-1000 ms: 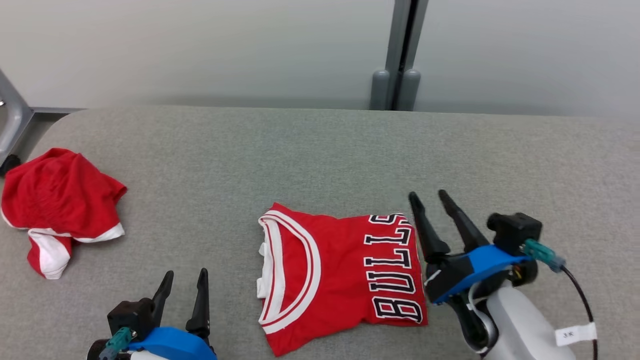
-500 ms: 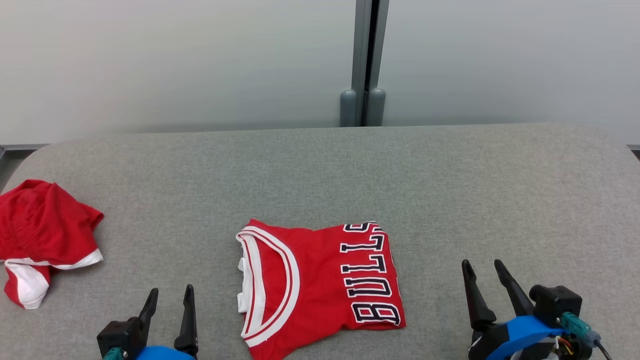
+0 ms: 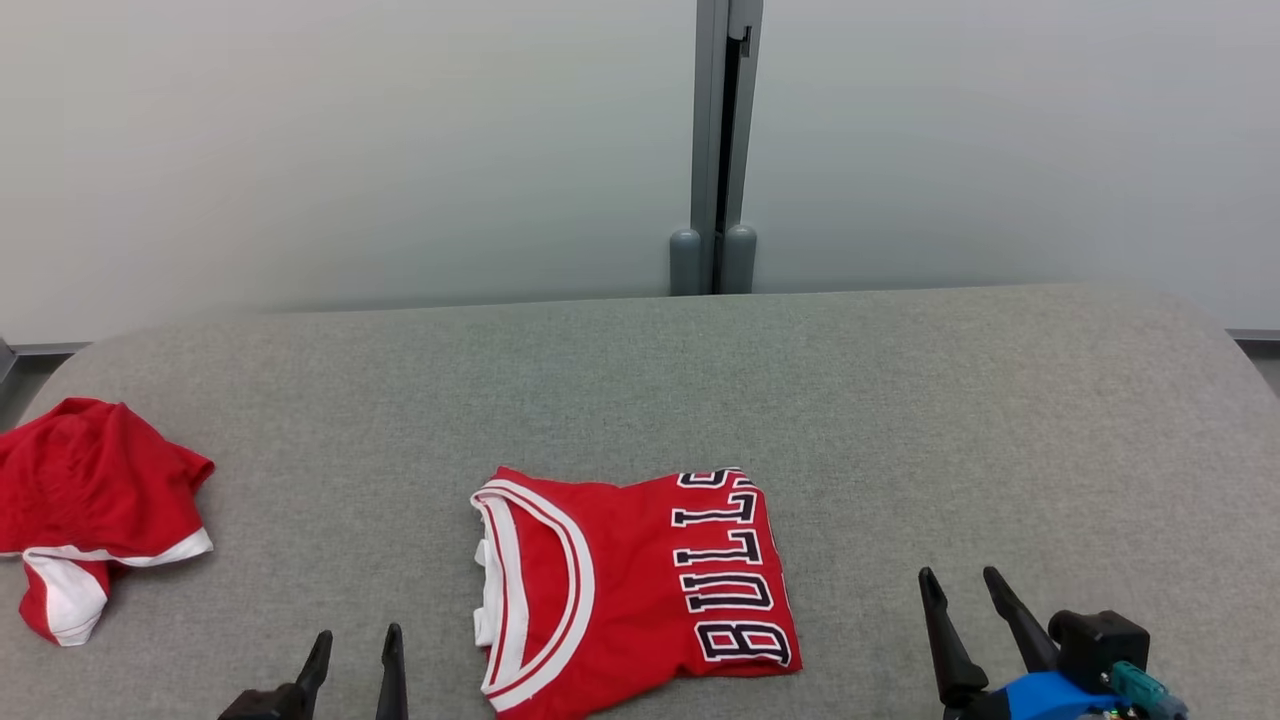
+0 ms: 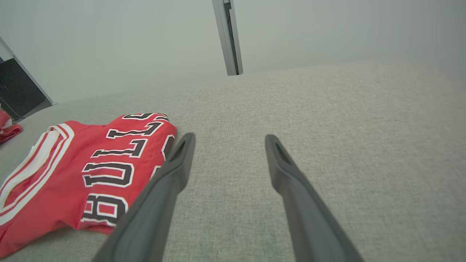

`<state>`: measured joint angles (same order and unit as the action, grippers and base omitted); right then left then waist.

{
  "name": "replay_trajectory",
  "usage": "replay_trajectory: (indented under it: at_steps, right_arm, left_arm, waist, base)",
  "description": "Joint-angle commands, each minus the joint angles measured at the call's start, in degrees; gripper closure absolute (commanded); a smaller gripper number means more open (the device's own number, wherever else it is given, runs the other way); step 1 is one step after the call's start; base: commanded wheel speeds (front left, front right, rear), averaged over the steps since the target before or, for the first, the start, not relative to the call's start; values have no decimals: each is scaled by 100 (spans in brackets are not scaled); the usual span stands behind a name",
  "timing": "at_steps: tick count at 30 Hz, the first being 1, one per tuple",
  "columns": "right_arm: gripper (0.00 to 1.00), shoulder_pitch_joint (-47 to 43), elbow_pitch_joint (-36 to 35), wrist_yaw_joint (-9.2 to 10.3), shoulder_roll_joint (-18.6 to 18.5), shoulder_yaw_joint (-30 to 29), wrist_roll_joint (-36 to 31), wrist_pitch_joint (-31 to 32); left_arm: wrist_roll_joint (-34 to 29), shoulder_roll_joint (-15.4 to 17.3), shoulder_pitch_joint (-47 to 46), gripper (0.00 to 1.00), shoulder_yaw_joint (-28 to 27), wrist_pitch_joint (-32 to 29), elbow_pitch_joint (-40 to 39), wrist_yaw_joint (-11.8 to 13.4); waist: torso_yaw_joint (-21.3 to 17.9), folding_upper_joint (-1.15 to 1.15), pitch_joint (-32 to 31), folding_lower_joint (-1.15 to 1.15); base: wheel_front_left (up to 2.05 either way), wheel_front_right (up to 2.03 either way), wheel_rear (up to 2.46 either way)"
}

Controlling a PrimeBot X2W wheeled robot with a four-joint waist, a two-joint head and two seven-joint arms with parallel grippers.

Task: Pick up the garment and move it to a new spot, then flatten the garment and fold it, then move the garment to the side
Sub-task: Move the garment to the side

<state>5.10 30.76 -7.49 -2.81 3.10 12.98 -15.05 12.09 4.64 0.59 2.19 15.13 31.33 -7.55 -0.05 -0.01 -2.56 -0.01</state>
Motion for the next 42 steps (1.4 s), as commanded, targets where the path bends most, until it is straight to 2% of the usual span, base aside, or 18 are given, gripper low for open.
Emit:
replay_trajectory:
  at_steps: [1, 15, 22, 29, 33, 36, 37, 38, 39, 42]
  right_arm:
    - [0, -109, 34, -1, -20, 5, 32, -17]
    - [0, 17, 35, -1, -18, 197, 91, -18]
    - [0, 452, 352, -1, -17, 594, 365, -18]
    - [0, 1111, 1077, -1, -23, 780, 528, -17]
    - [0, 1433, 1903, -1, -21, 741, 530, -18]
    - [0, 1654, 2564, -1, -20, 988, 694, 1]
    - [17, 1660, 2736, -1, -11, 1128, 823, 15]
    - [56, 1674, 2860, -1, 2, 1246, 937, 20]
    - [100, 1706, 2949, -1, 12, 1356, 972, 33]
    - [100, 1818, 2970, 1, 1, 1457, 1057, 29]
  left_arm:
    - [-45, -40, 78, 0, -40, 0, 14, 12]
    - [-82, -76, -19, 0, 95, 0, -78, 12]
    - [70, 31, -140, 0, 381, 0, -82, 12]
    - [312, 200, -335, 0, 735, 1, -73, 12]
    - [460, 329, -388, 0, 939, 0, -63, 12]
    - [571, 403, -445, 0, 1028, 0, -41, 12]
    - [596, 412, -456, 0, 1054, 0, -38, 12]
    - [611, 428, -464, 0, 1061, 0, -37, 12]
    - [632, 448, -462, 0, 1055, 0, -40, 12]
    - [640, 475, -429, 0, 1015, 0, -51, 12]
  waist:
    - [5, 1, -31, 1]
    - [98, 1, 110, 1]
    - [458, 1, 354, 1]
    - [972, 1, 653, 1]
    - [1173, 1, 770, 1]
    - [1248, 1, 813, 1]
    - [1262, 1, 819, 1]
    - [1265, 1, 825, 1]
    - [1258, 1, 825, 1]
    - [1178, 1, 801, 1]
  base:
    - [0, 0, 0]
    - [0, 0, 0]
    - [0, 0, 0]
    - [0, 0, 0]
    - [0, 0, 0]
    - [0, 0, 0]
    - [0, 0, 0]
    - [0, 0, 0]
    - [0, 0, 0]
    - [0, 0, 0]
